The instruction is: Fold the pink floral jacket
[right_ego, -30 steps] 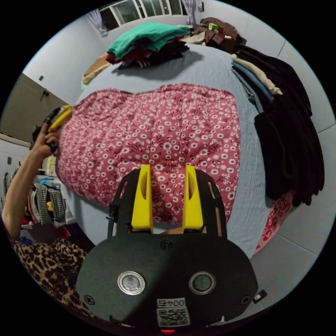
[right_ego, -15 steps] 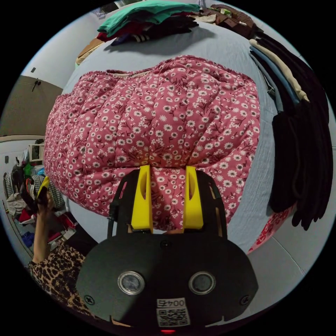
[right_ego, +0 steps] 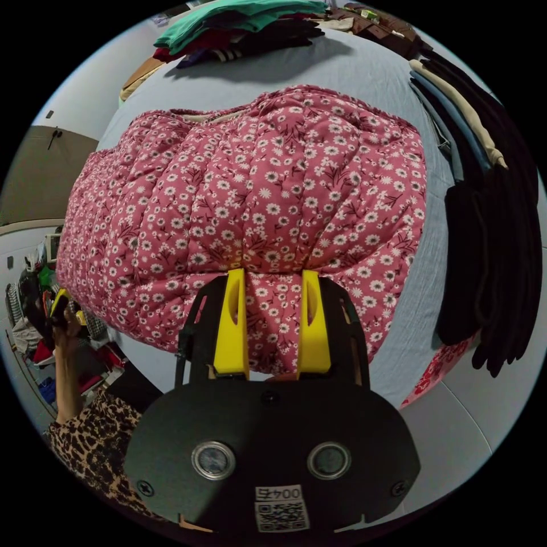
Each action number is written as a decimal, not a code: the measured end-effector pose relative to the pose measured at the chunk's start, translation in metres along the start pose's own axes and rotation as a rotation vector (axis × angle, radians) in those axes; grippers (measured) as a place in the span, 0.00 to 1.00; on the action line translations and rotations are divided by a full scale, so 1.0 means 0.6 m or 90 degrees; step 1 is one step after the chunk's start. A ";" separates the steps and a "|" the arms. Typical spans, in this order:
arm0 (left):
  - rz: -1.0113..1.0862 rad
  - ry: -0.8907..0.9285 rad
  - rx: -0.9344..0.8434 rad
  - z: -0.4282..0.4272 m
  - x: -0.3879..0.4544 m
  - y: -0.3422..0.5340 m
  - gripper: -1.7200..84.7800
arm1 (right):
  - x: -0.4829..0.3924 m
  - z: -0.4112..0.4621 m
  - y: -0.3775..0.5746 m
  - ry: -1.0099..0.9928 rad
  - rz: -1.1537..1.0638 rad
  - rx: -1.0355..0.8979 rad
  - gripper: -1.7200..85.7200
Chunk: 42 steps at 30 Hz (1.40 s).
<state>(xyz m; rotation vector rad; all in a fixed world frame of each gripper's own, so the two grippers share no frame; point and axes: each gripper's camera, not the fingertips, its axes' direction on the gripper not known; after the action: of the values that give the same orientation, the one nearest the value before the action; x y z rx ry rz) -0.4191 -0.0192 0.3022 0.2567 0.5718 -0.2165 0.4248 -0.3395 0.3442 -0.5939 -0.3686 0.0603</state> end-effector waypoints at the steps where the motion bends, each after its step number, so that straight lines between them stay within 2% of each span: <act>1: -0.002 -0.009 -0.021 0.007 -0.010 0.000 0.06 | 0.003 0.001 -0.003 -0.005 0.005 -0.005 0.18; 4: -0.065 -0.002 -0.095 0.071 -0.055 0.034 0.05 | 0.005 0.003 -0.013 -0.001 0.006 -0.023 0.18; 5: -0.088 0.016 -0.087 0.078 -0.063 0.044 0.05 | 0.005 0.003 -0.014 0.001 0.005 -0.026 0.18; 8: -0.164 0.072 -0.040 0.068 -0.072 0.062 0.05 | 0.008 0.004 -0.015 0.006 0.002 -0.031 0.18; 11: -0.145 0.000 -0.017 0.009 -0.041 0.052 0.04 | 0.016 0.006 -0.012 -0.003 0.003 -0.029 0.18; 12: -0.146 -0.025 0.030 -0.027 -0.027 0.043 0.04 | 0.019 0.006 -0.011 -0.004 0.003 -0.029 0.18; 15: -0.125 0.022 0.134 -0.059 0.017 -0.004 0.06 | 0.023 0.009 -0.007 -0.002 0.004 -0.029 0.18; 18: -0.043 0.018 0.116 0.013 0.085 -0.079 0.08 | 0.026 0.012 -0.004 0.002 0.007 -0.037 0.18; 23: 0.058 -0.061 0.027 0.177 0.164 -0.180 0.13 | 0.035 0.016 0.011 0.001 0.008 -0.035 0.18; 25: 0.106 -0.198 -0.043 0.249 0.178 -0.213 0.13 | 0.040 0.019 0.019 0.000 0.010 -0.037 0.18; 27: 0.091 -0.227 -0.123 0.305 0.152 -0.222 0.13 | 0.043 0.022 0.026 -0.001 0.010 -0.037 0.18; 29: 0.041 -0.190 -0.112 0.323 0.122 -0.217 0.12 | 0.049 0.024 0.035 -0.007 0.012 -0.029 0.18; 35: 0.033 -0.178 -0.078 0.348 0.119 -0.212 0.09 | 0.073 0.025 0.092 -0.048 0.009 0.042 0.18; 39: 0.010 -0.131 -0.075 0.350 0.103 -0.217 0.08 | 0.118 -0.028 0.219 -0.146 0.004 0.243 0.18; 42: 0.009 -0.128 -0.076 0.356 0.104 -0.220 0.08 | 0.169 -0.035 0.331 -0.117 0.048 0.340 0.19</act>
<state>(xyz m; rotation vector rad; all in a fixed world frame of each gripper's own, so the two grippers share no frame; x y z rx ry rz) -0.2964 -0.2159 0.4167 0.1219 0.3813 -0.1917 0.5365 -0.1698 0.2504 -0.0721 -0.4859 0.2780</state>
